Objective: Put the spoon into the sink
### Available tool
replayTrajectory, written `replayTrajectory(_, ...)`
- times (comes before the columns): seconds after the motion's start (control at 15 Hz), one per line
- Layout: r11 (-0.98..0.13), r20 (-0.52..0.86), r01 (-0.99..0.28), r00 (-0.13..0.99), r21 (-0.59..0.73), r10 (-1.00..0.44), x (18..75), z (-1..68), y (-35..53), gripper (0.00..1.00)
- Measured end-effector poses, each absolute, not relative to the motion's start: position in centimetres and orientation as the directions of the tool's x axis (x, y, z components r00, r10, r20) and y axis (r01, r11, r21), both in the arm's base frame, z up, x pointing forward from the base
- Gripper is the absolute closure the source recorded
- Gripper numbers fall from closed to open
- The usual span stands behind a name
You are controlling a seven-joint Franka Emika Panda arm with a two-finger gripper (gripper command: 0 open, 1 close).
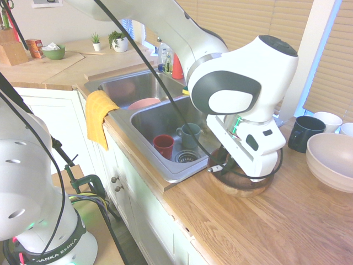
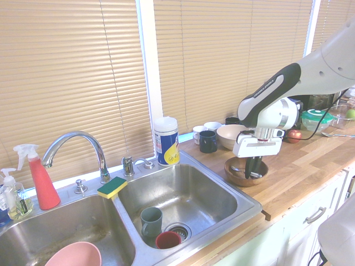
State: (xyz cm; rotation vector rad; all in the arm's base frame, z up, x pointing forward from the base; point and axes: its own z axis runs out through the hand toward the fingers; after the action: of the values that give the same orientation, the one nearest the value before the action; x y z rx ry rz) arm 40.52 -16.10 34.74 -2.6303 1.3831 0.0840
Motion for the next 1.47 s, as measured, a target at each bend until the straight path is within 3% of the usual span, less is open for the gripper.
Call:
replayTrajectory(0.67,-0.574,-0.029,-0.796,0.589,-0.192,-0.807,39.3,40.1,-15.1,1.00)
replayTrajectory(1.2,-0.717,0.114,-0.686,0.708,-0.127,-0.697,43.0,45.9,-3.0,1.00)
replayTrajectory(1.47,-0.772,0.109,-0.630,0.764,-0.087,-0.636,44.8,44.8,3.3,1.00)
